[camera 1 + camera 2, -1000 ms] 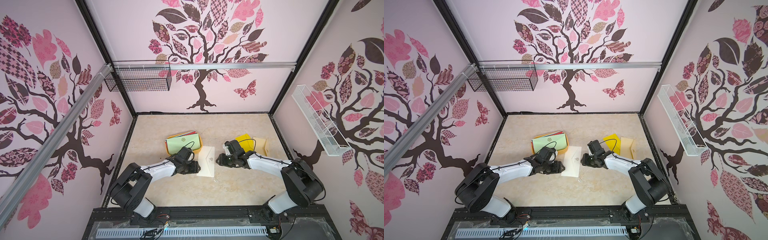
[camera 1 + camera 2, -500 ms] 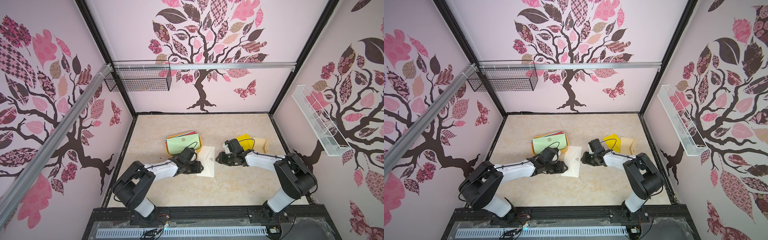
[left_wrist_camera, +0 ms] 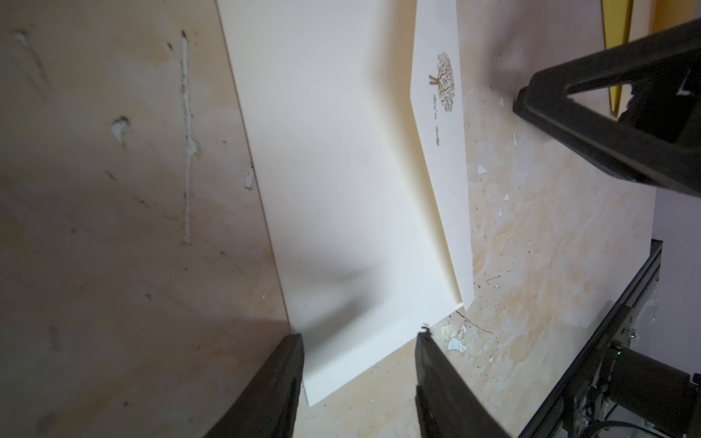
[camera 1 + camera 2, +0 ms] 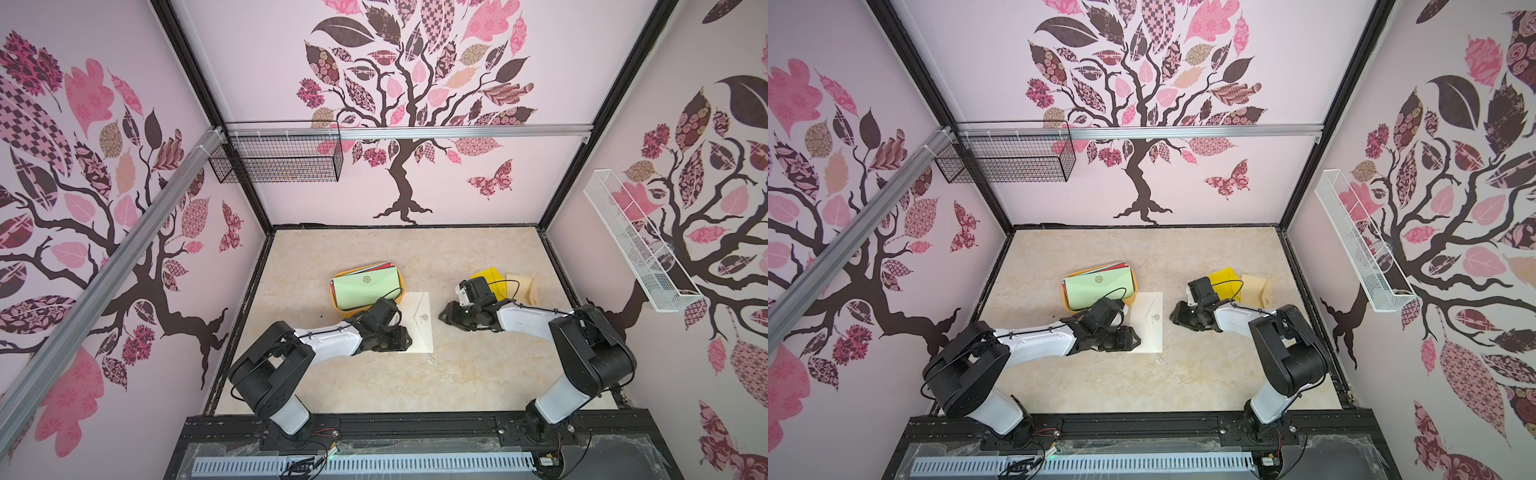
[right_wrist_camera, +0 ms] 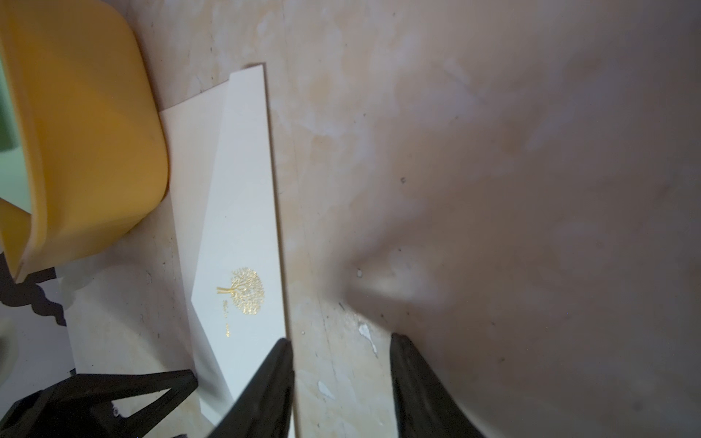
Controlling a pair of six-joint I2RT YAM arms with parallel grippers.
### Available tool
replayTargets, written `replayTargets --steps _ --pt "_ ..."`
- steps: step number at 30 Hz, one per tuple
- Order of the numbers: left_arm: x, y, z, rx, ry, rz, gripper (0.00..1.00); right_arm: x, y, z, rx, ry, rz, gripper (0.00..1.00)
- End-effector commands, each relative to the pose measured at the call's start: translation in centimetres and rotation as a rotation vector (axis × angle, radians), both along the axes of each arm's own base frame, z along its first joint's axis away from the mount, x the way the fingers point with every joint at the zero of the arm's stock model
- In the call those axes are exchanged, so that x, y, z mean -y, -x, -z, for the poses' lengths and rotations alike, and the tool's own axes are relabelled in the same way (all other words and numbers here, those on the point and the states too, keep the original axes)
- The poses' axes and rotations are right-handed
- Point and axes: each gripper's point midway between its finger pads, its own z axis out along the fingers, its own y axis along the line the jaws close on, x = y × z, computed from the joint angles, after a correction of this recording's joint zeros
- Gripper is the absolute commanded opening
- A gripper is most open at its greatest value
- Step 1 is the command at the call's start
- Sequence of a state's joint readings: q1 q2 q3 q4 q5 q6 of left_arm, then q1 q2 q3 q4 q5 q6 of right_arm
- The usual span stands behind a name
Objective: Put the sealed envelopes into the storage box
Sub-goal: Pick up the envelope from the center of the board.
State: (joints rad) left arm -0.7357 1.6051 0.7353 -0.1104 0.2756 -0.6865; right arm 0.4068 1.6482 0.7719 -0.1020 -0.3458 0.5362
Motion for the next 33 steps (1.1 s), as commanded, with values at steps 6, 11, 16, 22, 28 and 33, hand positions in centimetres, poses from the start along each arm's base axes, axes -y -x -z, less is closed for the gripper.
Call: replayTargets --steps 6,11,16,22,28,33 --pt "0.5 0.6 0.6 -0.028 -0.005 0.013 0.51 -1.9 1.7 3.0 -0.151 -0.132 -0.014 0.45" --pt "0.6 0.8 0.9 -0.034 -0.005 0.016 0.51 -2.5 2.4 4.0 -0.210 -0.183 -0.014 0.45" --pt "0.5 1.0 1.1 -0.037 -0.008 0.015 0.51 -3.0 2.7 3.7 -0.218 -0.221 -0.020 0.45" --pt "0.6 1.2 1.3 -0.043 -0.009 0.018 0.51 -4.0 2.6 2.3 -0.217 -0.313 -0.030 0.45" --pt "0.5 1.4 1.2 -0.041 -0.011 0.021 0.51 -4.7 2.4 -0.3 -0.179 -0.383 -0.045 0.45" --pt "0.3 1.5 1.3 -0.043 -0.013 0.021 0.51 -4.9 2.3 -2.4 -0.131 -0.410 -0.068 0.45"
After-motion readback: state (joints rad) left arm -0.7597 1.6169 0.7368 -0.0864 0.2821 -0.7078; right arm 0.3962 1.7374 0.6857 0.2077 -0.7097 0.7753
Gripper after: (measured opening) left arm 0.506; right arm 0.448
